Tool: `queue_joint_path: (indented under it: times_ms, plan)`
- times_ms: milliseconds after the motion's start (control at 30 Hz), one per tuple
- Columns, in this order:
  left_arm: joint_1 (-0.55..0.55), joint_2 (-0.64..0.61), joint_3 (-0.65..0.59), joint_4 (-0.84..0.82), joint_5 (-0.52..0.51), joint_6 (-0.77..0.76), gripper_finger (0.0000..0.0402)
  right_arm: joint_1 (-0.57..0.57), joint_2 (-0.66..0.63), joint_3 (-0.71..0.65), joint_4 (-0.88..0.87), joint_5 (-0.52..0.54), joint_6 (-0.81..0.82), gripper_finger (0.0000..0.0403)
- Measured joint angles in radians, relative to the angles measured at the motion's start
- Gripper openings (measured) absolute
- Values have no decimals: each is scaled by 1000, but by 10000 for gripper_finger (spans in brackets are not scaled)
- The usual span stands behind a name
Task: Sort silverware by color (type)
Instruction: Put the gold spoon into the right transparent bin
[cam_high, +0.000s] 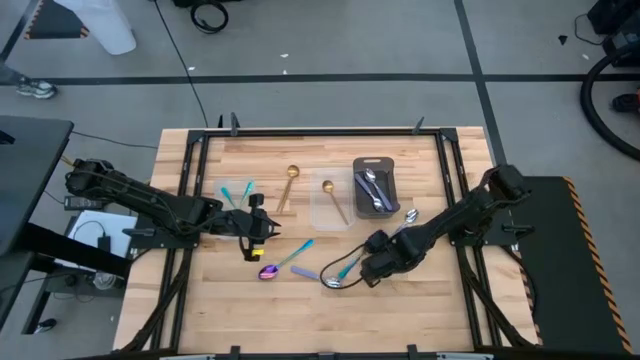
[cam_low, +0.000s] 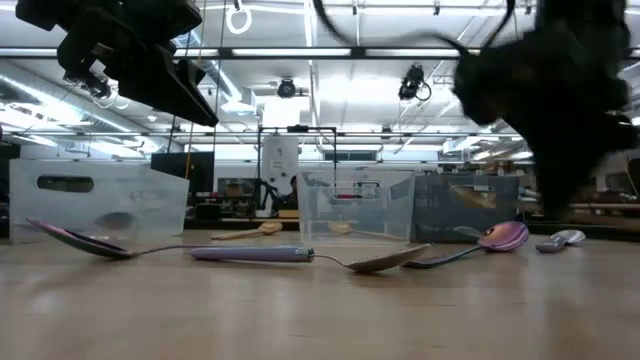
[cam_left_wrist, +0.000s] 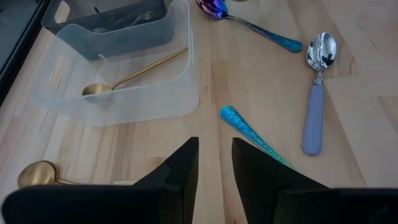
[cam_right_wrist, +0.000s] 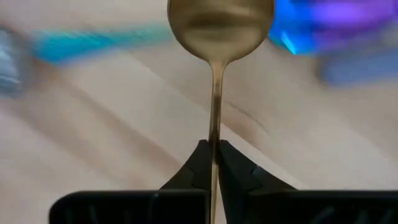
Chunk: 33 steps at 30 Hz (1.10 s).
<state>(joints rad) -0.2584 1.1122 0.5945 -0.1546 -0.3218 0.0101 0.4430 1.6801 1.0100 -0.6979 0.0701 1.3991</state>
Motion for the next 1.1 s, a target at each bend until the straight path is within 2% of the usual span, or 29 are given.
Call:
queue_joint_path:
  times_ms: [167, 367, 867, 1100]
  plan:
    - [0, 0, 0, 18, -2, -11, 105, -39, -87, 3, 168, 139, -134, 16]
    - [0, 0, 0, 24, -4, -18, 105, -117, -95, 3, 306, 252, -317, 16]
    - [0, 0, 0, 21, -8, -17, 105, -362, -78, 3, 721, 262, -779, 16]
    - [0, 0, 0, -1, -8, -16, 105, -449, -77, 4, 667, 278, -832, 16]
